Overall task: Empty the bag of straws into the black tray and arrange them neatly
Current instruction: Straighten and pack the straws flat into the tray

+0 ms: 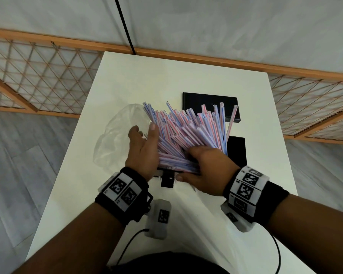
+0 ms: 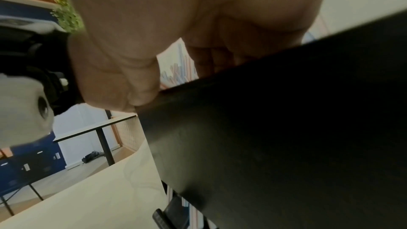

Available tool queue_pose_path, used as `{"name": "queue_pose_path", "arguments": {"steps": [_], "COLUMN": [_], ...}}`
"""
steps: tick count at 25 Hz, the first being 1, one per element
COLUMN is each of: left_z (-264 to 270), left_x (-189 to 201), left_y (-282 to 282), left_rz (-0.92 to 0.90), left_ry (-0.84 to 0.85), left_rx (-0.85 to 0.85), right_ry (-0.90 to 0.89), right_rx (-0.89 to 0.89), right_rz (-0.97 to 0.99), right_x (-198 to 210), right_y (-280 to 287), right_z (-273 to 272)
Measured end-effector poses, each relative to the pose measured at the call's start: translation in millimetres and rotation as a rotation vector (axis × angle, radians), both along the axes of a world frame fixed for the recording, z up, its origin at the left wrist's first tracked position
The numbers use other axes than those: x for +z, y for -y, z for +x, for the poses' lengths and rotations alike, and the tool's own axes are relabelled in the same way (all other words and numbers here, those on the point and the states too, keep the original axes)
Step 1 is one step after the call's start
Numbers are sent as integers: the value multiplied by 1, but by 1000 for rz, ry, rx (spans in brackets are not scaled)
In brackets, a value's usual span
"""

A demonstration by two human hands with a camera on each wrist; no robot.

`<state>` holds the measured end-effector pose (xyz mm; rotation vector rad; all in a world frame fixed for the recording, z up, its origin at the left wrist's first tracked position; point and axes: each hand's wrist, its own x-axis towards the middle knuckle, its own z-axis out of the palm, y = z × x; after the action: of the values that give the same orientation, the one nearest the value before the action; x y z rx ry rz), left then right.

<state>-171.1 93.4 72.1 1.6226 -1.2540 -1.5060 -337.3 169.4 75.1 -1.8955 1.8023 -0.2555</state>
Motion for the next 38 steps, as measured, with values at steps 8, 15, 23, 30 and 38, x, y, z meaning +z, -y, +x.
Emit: {"name": "queue_pose_path", "arguments": {"steps": [8,15,23,30,38], "left_z": [-10,1,4,11,8], "left_x": [-7,-16,-5,-5,-5], "left_y": [-2,-4,3,9,8], "left_rz": [2,-53,-149,-318,-289], "left_ry": [-93,25,306,466,386], "left_rx": [-76,-77,-135,-203,-154], "right_ry": [-126,-221,-148,-149,27], "right_rx": [-29,-106,-60,-64,-106], "right_rz": [101,83,134,237,397], "right_x": [-2,4,-2,-11,0], "right_y": [-16,-14,-13,4,26], "right_z": [-9,-5,-6,11,24]}}
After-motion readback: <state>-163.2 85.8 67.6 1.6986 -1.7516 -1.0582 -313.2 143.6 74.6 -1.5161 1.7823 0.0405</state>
